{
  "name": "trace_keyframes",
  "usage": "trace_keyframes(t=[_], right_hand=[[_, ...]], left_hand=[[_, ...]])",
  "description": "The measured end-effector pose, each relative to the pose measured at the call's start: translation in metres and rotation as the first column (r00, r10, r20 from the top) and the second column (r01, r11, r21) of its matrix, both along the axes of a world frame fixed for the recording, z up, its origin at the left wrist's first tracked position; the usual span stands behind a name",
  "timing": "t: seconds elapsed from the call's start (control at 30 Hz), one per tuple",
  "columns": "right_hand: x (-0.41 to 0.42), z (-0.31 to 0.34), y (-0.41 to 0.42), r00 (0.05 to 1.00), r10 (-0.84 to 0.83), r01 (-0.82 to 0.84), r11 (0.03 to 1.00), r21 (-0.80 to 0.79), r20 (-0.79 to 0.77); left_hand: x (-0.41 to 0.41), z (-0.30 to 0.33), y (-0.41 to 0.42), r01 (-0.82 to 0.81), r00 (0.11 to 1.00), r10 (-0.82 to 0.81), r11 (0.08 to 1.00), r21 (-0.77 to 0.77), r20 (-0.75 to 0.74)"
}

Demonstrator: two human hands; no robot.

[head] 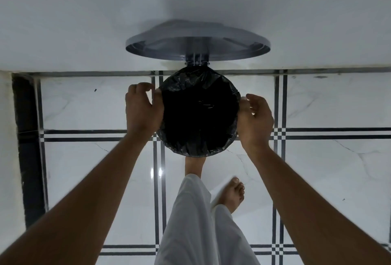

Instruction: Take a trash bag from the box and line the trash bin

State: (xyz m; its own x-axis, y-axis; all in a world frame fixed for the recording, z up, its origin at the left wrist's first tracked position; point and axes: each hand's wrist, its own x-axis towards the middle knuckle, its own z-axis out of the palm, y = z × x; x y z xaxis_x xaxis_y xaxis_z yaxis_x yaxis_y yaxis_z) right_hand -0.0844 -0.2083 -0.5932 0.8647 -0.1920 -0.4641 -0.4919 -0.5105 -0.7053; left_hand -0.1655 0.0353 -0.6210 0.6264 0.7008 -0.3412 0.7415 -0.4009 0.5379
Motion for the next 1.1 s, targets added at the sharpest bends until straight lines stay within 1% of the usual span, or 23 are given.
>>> trace_keyframes(t=[0.03, 0.07, 0.1, 0.13, 0.17, 0.2, 0.23, 0.27, 0.33, 0.4, 0.43, 0.5, 0.57, 0.63, 0.7, 0.77, 0.83, 0.9, 0.93, 1.0, 1.07, 1.1], right_hand=[[-0.003, 0.013, 0.001, 0.999, -0.014, 0.013, 0.999, 0.033, 0.043], [-0.005, 0.029, 0.006, 0.995, -0.023, 0.018, 0.998, 0.056, 0.093], [-0.004, 0.046, 0.011, 0.987, -0.026, 0.014, 0.997, 0.078, 0.157], [-0.001, 0.063, 0.015, 0.972, -0.02, -0.003, 0.995, 0.097, 0.236], [0.003, 0.079, 0.019, 0.95, 0.007, -0.041, 0.994, 0.102, 0.313], [0.008, 0.092, 0.023, 0.924, 0.054, -0.094, 0.992, 0.088, 0.379], [0.014, 0.103, 0.027, 0.905, 0.105, -0.144, 0.987, 0.066, 0.413], [0.02, 0.111, 0.033, 0.896, 0.155, -0.188, 0.981, 0.041, 0.417], [0.028, 0.113, 0.038, 0.886, 0.261, -0.279, 0.96, -0.008, 0.383], [0.031, 0.11, 0.04, 0.866, 0.305, -0.315, 0.948, -0.041, 0.395], [0.03, 0.108, 0.039, 0.856, 0.31, -0.319, 0.946, -0.048, 0.414], [0.025, 0.105, 0.035, 0.842, 0.308, -0.315, 0.947, -0.06, 0.444], [0.014, 0.104, 0.027, 0.835, 0.281, -0.293, 0.955, -0.05, 0.474], [-0.004, 0.103, 0.016, 0.845, 0.255, -0.267, 0.963, -0.042, 0.469], [-0.027, 0.094, 0.001, 0.874, 0.262, -0.272, 0.962, -0.035, 0.409], [-0.054, 0.077, -0.016, 0.897, 0.316, -0.32, 0.947, -0.04, 0.309], [-0.082, 0.055, -0.035, 0.902, 0.401, -0.398, 0.916, -0.05, 0.16], [-0.101, 0.037, -0.045, 0.892, 0.447, -0.45, 0.893, -0.027, -0.062], [-0.108, 0.031, -0.047, 0.873, 0.45, -0.457, 0.89, 0.009, -0.189], [-0.116, 0.023, -0.049, 0.811, 0.453, -0.456, 0.886, 0.087, -0.371], [-0.119, 0.017, -0.051, 0.741, 0.475, -0.474, 0.871, 0.131, -0.474], [-0.119, 0.015, -0.051, 0.726, 0.474, -0.472, 0.87, 0.141, -0.498]], left_hand=[[-0.003, 0.014, -0.012, 0.098, 0.992, -0.103, 0.993, 0.065, 0.07], [-0.004, 0.031, -0.022, 0.209, 0.966, -0.226, 0.968, 0.14, 0.122], [-0.005, 0.051, -0.032, 0.302, 0.927, -0.342, 0.925, 0.232, 0.156], [-0.005, 0.07, -0.042, 0.349, 0.885, -0.425, 0.876, 0.333, 0.189], [-0.003, 0.089, -0.049, 0.342, 0.852, -0.47, 0.832, 0.437, 0.228], [-0.001, 0.108, -0.056, 0.285, 0.834, -0.48, 0.797, 0.533, 0.272], [0.003, 0.125, -0.059, 0.207, 0.826, -0.465, 0.776, 0.596, 0.319], [0.009, 0.141, -0.057, 0.135, 0.823, -0.44, 0.767, 0.627, 0.361], [0.023, 0.154, -0.045, 0.075, 0.853, -0.356, 0.808, 0.585, 0.381], [0.033, 0.153, -0.029, 0.134, 0.883, -0.32, 0.873, 0.469, 0.344], [0.034, 0.15, -0.022, 0.188, 0.878, -0.341, 0.89, 0.416, 0.334], [0.029, 0.139, -0.019, 0.25, 0.86, -0.381, 0.894, 0.371, 0.34], [0.017, 0.134, -0.027, 0.236, 0.852, -0.376, 0.897, 0.374, 0.364], [-0.008, 0.128, -0.04, 0.23, 0.849, -0.365, 0.907, 0.354, 0.381], [-0.044, 0.117, -0.058, 0.253, 0.867, -0.351, 0.922, 0.294, 0.354], [-0.08, 0.098, -0.075, 0.296, 0.901, -0.351, 0.927, 0.232, 0.254], [-0.107, 0.075, -0.091, 0.351, 0.93, -0.361, 0.928, 0.127, 0.068], [-0.122, 0.054, -0.101, 0.378, 0.912, -0.385, 0.923, -0.078, -0.142], [-0.123, 0.047, -0.105, 0.375, 0.888, -0.402, 0.914, -0.155, -0.225], [-0.123, 0.037, -0.109, 0.397, 0.838, -0.445, 0.894, -0.206, -0.316], [-0.12, 0.031, -0.109, 0.406, 0.824, -0.451, 0.892, -0.2, -0.342], [-0.117, 0.03, -0.109, 0.4, 0.826, -0.446, 0.895, -0.199, -0.346]])
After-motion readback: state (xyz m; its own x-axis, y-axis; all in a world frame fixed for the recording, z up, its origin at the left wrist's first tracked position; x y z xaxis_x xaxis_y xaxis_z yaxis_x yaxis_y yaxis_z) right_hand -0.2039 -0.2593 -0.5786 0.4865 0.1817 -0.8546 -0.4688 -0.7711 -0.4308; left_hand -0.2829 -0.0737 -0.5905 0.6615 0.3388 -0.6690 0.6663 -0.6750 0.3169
